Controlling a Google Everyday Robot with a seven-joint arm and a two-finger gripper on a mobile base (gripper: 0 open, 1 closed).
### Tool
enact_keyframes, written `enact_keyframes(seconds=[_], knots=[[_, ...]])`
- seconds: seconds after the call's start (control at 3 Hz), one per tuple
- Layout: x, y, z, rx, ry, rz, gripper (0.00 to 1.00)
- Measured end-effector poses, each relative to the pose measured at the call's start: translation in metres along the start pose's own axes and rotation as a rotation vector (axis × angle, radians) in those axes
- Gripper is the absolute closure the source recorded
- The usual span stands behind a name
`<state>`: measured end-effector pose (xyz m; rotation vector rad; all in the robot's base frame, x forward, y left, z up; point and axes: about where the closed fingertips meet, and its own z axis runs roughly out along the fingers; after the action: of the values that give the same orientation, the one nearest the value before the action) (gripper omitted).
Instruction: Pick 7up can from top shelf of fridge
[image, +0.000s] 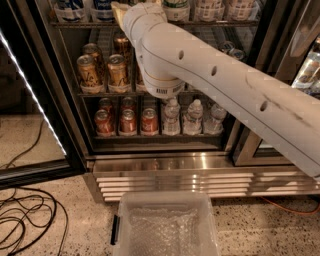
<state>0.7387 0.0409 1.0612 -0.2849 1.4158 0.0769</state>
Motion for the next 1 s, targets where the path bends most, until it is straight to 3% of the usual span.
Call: enact_keyframes(seconds=[0.33,0.67,1.0], knots=[[0.001,-0.007,0.002,0.033,0.003,0.005,0.33],[0.001,-0.024,0.031,0.078,0.001,0.006,0.35],[0.005,-0.023,0.041,0.073,0.009,0.001,0.36]])
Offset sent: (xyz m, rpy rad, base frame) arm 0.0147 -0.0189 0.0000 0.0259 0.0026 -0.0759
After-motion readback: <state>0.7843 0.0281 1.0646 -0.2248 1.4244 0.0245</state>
